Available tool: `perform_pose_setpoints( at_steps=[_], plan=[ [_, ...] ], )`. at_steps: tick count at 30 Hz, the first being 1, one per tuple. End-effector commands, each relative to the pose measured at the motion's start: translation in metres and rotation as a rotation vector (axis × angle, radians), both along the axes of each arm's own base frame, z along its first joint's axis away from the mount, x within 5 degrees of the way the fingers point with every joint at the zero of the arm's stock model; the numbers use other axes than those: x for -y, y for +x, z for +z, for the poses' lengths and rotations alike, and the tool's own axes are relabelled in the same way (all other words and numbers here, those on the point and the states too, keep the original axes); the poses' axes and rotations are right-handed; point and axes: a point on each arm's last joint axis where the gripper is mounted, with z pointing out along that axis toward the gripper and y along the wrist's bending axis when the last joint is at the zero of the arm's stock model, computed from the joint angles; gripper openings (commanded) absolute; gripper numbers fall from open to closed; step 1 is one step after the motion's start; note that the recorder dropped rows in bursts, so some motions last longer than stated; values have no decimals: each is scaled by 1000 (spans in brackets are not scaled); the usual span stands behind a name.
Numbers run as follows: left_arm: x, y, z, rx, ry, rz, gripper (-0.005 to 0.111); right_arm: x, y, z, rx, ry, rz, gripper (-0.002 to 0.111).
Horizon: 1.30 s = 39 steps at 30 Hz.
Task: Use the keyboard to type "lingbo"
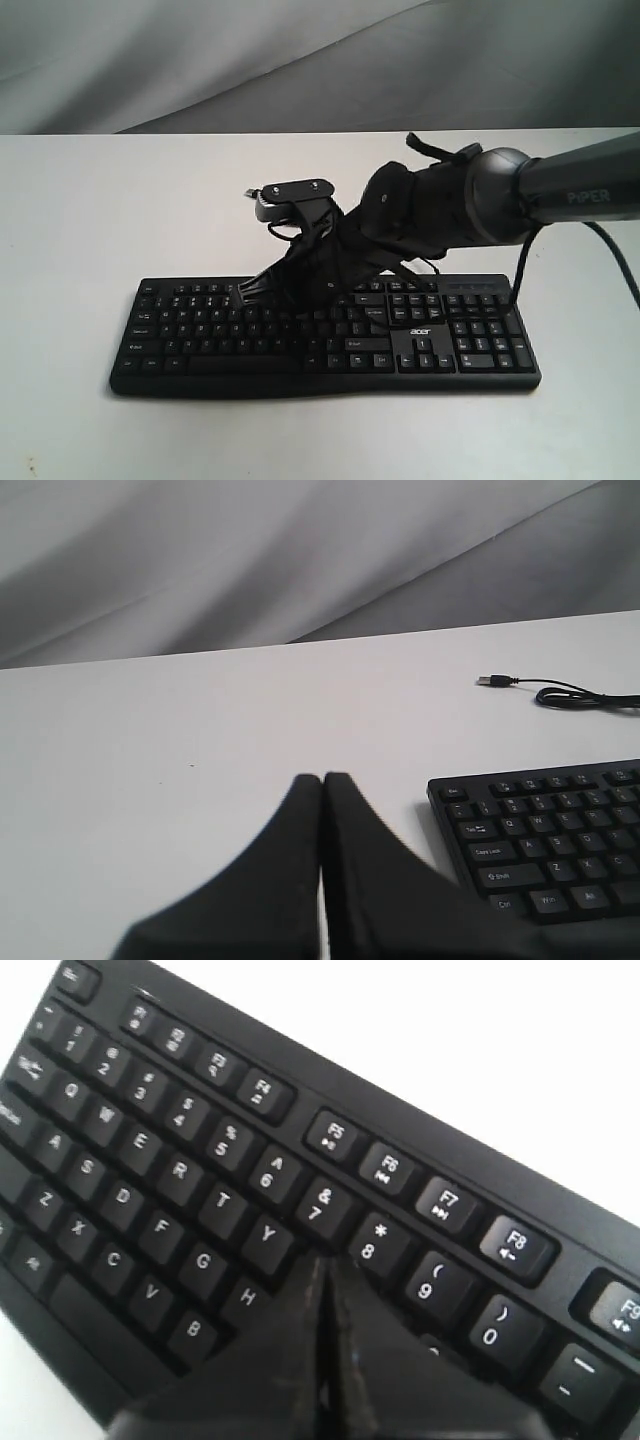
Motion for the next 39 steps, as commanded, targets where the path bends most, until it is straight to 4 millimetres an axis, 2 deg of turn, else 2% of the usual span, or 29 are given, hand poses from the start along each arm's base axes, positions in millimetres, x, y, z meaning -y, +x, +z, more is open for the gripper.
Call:
perform_pose_setpoints(
  at_steps=[1, 11, 20, 27, 39],
  plan=[
    [0, 0, -1, 5, -11, 2, 1, -2, -6, 20, 10, 23, 31, 0],
    [0, 0, -1, 5, -11, 2, 1, -26, -33, 19, -13, 17, 131, 0],
    [0, 0, -1, 5, -11, 2, 1, -23, -33, 17, -32, -15, 105, 0],
    [0, 0, -1, 5, -11, 2, 1, -23, -33, 5, -55, -34, 104, 0],
    [0, 0, -1, 5, -11, 2, 1, -23, -30, 5, -30, -31, 100, 0]
  ],
)
